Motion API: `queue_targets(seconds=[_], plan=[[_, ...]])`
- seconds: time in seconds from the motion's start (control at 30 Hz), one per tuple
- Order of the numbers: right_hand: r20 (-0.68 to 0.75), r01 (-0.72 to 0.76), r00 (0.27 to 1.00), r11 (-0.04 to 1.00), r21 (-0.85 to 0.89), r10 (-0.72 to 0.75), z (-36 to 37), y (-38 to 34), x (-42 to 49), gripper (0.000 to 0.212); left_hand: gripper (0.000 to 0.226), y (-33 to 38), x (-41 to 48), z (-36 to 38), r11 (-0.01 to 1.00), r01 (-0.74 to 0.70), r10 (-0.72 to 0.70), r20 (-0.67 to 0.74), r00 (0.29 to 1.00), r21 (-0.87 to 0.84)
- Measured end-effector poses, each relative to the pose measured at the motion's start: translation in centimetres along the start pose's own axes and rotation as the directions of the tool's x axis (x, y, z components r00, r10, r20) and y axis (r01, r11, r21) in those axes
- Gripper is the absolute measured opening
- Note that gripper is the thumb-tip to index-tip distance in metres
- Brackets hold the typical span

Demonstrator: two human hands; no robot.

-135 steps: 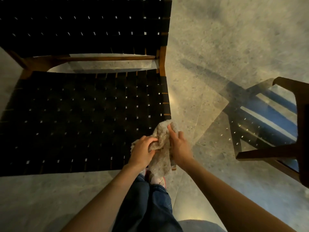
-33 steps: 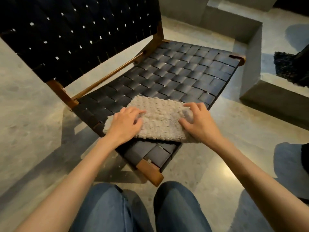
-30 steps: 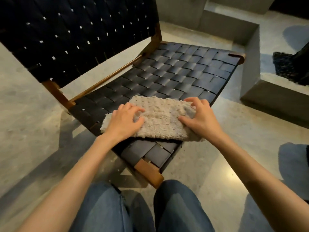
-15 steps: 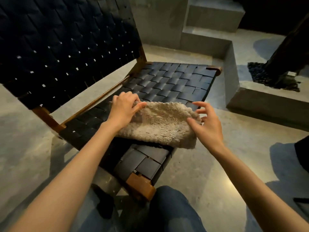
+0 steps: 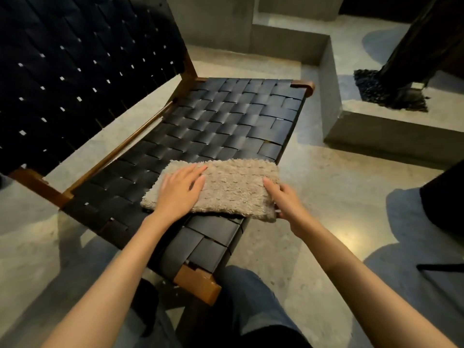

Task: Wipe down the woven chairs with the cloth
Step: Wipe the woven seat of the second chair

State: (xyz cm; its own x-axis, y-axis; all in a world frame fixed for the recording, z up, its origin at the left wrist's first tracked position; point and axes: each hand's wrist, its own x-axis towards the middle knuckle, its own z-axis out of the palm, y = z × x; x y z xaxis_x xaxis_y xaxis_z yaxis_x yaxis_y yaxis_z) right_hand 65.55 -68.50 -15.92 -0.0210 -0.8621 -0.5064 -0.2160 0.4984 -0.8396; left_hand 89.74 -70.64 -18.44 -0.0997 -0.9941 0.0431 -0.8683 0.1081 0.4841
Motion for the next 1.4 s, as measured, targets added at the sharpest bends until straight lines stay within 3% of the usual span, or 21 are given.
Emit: queue_targets(seconds=[0.17, 0.33, 0.53, 0.63, 0.77, 0.83, 0.9, 0.97, 1.03, 1.2, 1.4], plan=[[-0.135, 0.273, 0.951, 0.96, -0.056, -0.278, -0.4, -1.1, -1.0, 0.024, 0.042, 0.2, -0.1, 0.1, 0.994, 0.104, -0.104, 0.018, 0.994, 0.014], [-0.187, 0.413, 0.887, 0.907, -0.086, -0.422, 0.9, -4.9, -1.3, 0.025, 0.037, -0.2, -0.4, -1.0, 0.958, 0.12, -0.133, -0.033, 0.991, -0.262], [-0.058, 0.481, 0.85, 0.816, -0.32, -0.524, 6.2, -8.3, -0.2, 0.028, 0.041, -2.0, -3.0, -3.2, 0.935, 0.187, -0.236, -0.133, 0.963, -0.302], [0.019, 0.499, 0.851, 0.795, -0.346, -0.525, 9.9, -8.4, 0.1, 0.031, 0.049, -2.9, -4.2, -3.5, 0.942, 0.238, -0.273, -0.127, 0.954, -0.239], [0.238, 0.509, 0.859, 0.801, -0.314, -0.453, 13.1, -7.7, 0.4, 0.033, 0.046, -4.2, -5.4, -3.7, 0.905, 0.244, -0.308, -0.14, 0.941, -0.348], [0.318, 0.631, 0.776, 0.665, -0.399, -0.546, 12.9, -7.5, 0.7, 0.031, 0.043, -5.0, -5.8, -3.7, 0.907, 0.242, -0.317, -0.181, 0.931, -0.346], [0.358, 0.677, 0.691, 0.388, -0.625, -0.628, 12.2, -6.6, 1.7, 0.038, 0.04, -5.5, -6.2, -3.7, 0.906, 0.254, -0.34, -0.224, 0.913, -0.338], [0.465, 0.599, 0.753, 0.193, -0.777, -0.465, 11.8, -5.6, 2.1, 0.056, 0.036, -5.9, -6.6, -3.7, 0.916, 0.258, -0.344, -0.272, 0.899, -0.306], [0.55, 0.615, 0.769, 0.142, -0.776, -0.325, 12.1, -4.6, 2.6, 0.062, 0.034, -6.3, -6.9, -3.6, 0.937, 0.269, -0.332, -0.324, 0.886, -0.222], [0.659, 0.7, 0.702, 0.094, -0.708, -0.271, 14.9, -4.5, 4.6, 0.065, 0.038, -7.4, -7.3, -3.7, 0.91, 0.403, -0.41, -0.355, 0.84, -0.097], [0.681, 0.713, 0.65, -0.039, -0.7, -0.339, 21.0, -4.6, 7.0, 0.073, 0.047, -9.4, -8.4, -3.9, 0.76, 0.578, -0.65, -0.334, 0.683, -0.298]])
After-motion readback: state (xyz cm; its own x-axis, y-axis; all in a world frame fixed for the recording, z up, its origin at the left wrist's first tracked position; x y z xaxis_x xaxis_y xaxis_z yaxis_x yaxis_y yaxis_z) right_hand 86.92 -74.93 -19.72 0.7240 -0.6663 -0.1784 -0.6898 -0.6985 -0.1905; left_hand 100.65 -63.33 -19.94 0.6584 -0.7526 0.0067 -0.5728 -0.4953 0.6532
